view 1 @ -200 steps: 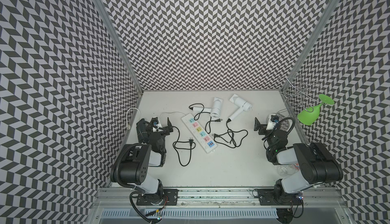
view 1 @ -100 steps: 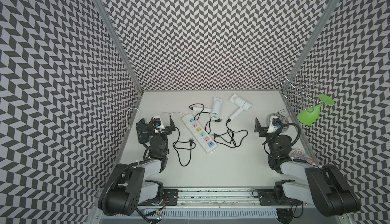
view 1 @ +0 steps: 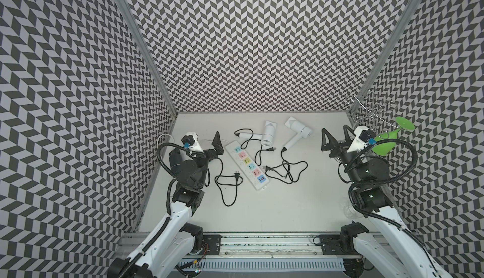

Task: Charge the blow dryers
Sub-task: Pick up the plug from the center of the board.

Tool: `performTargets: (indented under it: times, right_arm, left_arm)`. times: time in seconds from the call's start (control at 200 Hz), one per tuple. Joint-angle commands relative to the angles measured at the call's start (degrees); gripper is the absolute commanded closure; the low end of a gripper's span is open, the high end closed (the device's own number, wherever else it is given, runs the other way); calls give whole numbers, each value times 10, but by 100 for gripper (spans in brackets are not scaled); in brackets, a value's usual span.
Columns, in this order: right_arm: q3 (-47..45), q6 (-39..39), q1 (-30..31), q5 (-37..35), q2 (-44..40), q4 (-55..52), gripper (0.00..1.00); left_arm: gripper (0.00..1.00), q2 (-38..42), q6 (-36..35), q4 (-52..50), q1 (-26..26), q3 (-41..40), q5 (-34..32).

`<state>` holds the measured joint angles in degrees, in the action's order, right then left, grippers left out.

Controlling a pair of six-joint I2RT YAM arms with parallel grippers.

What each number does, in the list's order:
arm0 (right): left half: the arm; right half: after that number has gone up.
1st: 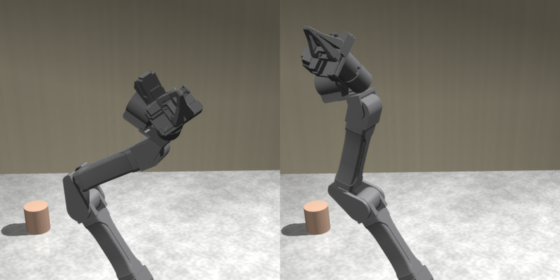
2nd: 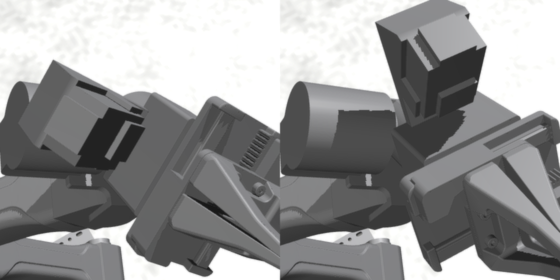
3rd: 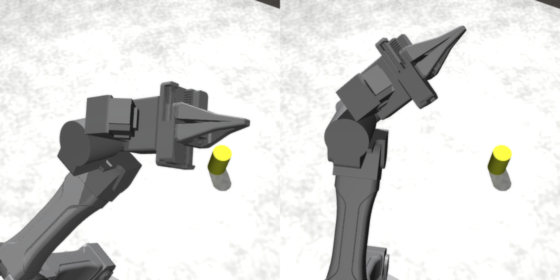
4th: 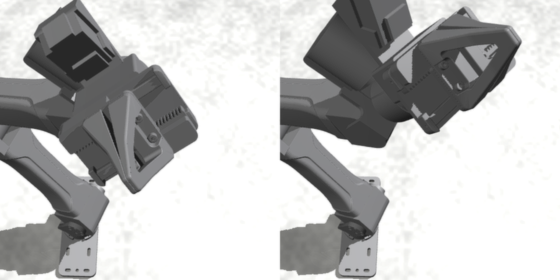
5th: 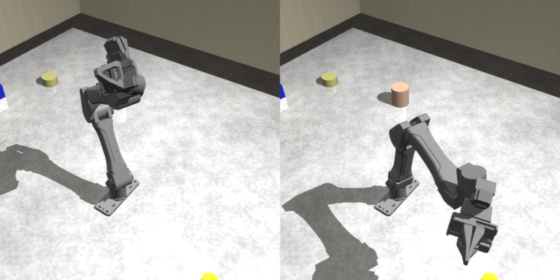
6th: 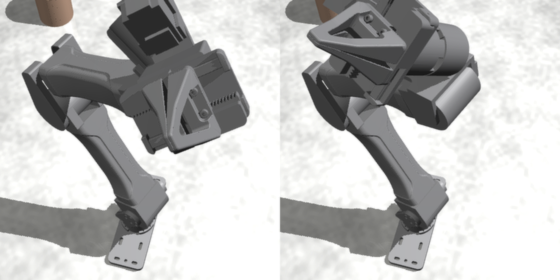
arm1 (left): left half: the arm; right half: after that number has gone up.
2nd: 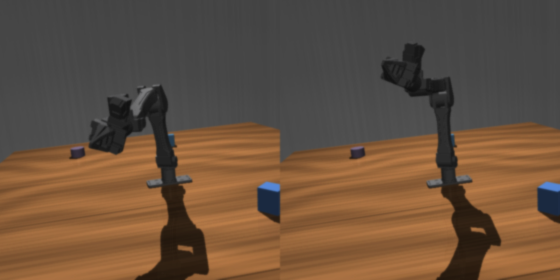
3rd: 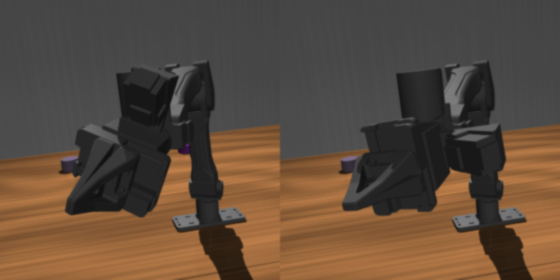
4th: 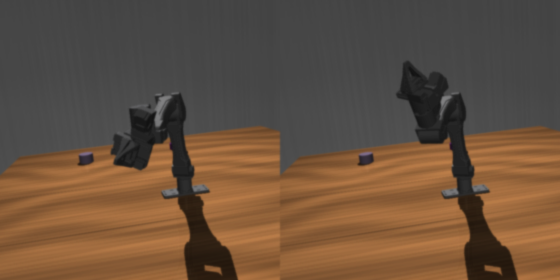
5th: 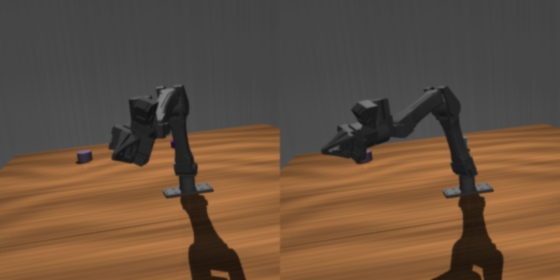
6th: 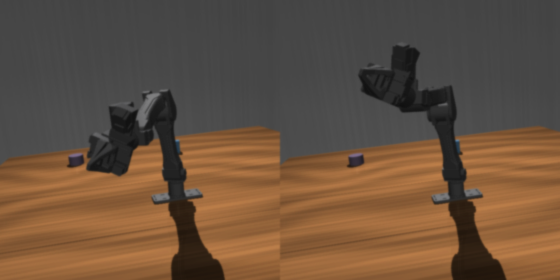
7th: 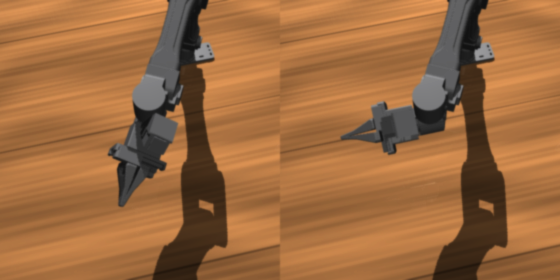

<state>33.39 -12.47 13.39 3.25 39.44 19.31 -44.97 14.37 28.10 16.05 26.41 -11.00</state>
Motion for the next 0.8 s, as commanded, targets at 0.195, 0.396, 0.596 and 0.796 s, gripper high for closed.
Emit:
performTargets:
  times: [0.195,0.396,0.596,0.796]
  right_arm:
    - [-85,-117,1,-25,-79,-86,1]
    - [-101,-126,-1,17,-71,-56,1]
    - [-100,-125,-1,80,-10,-29,1]
    - [-91,-134,2,117,52,-21,1]
  left_arm:
    - [1,117,106,-176,2,-40,72]
    - [1,102,276,-204,-6,-95,21]
    - [1,43,340,-292,-16,-64,56]
    - [13,-99,410,-479,-16,49,53]
